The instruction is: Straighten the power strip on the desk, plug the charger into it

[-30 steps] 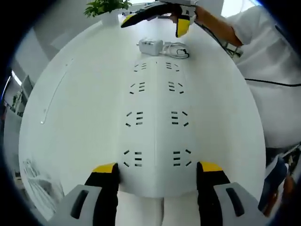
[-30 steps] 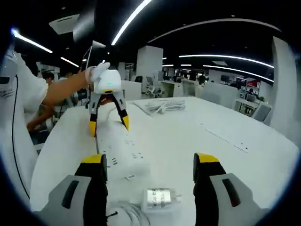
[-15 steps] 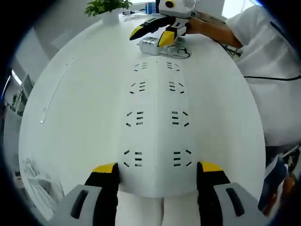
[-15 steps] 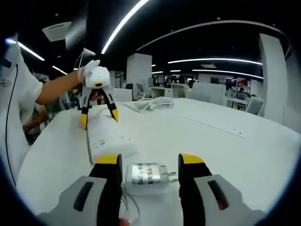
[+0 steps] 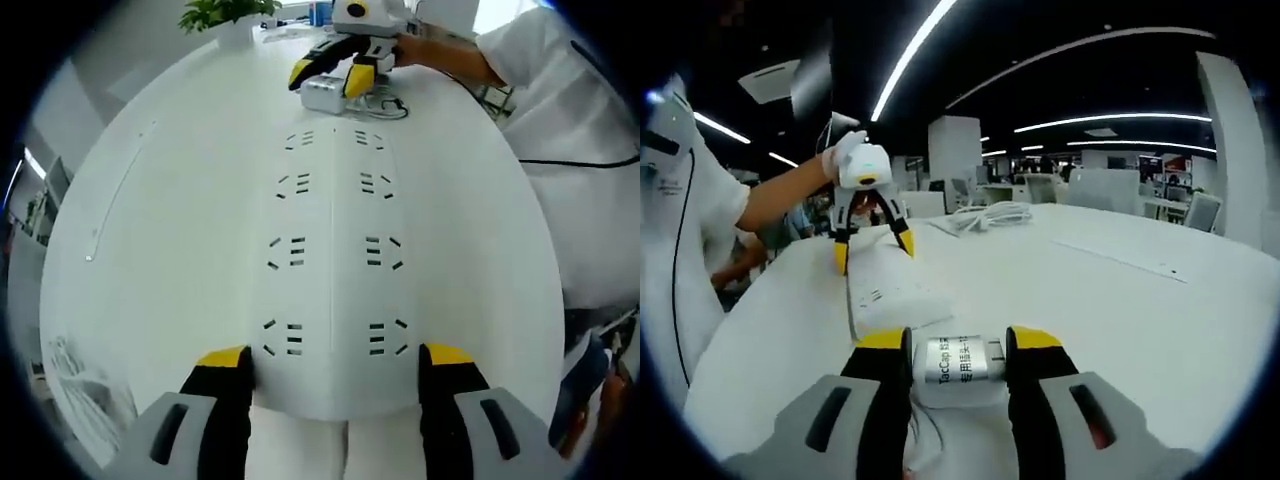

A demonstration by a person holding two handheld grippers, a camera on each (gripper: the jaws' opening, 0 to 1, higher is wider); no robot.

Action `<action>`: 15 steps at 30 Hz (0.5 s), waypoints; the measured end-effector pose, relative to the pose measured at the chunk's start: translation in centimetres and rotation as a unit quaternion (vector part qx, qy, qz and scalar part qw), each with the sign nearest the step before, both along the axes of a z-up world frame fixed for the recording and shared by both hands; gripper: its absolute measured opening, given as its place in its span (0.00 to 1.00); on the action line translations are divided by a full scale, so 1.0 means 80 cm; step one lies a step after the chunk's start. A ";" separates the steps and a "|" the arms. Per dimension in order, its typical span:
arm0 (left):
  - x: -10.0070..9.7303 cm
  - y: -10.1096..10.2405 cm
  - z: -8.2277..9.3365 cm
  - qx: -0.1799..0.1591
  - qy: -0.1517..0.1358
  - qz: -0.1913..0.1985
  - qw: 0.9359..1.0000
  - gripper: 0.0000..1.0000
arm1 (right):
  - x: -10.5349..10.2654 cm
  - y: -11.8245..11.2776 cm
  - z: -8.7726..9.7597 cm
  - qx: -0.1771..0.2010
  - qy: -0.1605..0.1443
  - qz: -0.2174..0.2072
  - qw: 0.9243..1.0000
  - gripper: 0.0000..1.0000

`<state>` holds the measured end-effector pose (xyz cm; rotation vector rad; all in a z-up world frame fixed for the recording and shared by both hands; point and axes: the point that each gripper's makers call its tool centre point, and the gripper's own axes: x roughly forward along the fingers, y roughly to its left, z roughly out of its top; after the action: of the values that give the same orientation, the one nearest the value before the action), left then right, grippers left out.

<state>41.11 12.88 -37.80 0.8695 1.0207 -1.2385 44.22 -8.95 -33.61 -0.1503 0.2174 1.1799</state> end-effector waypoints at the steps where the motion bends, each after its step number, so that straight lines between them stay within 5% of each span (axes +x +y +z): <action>1: 0.000 0.000 0.000 -0.001 0.000 0.000 1.000 0.68 | -0.002 -0.001 -0.001 0.001 0.011 0.008 1.000 0.36; 9: -0.001 0.001 0.000 0.000 0.000 -0.001 1.000 0.68 | -0.024 0.002 0.000 0.007 0.033 0.122 0.992 0.36; 15: 0.000 0.001 0.000 0.010 0.001 -0.003 1.000 0.68 | -0.041 0.004 -0.001 -0.026 0.037 0.189 0.981 0.36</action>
<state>41.07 12.96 -37.82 0.8871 1.0348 -1.2360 40.95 -8.61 -33.68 -0.2009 0.2938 1.5593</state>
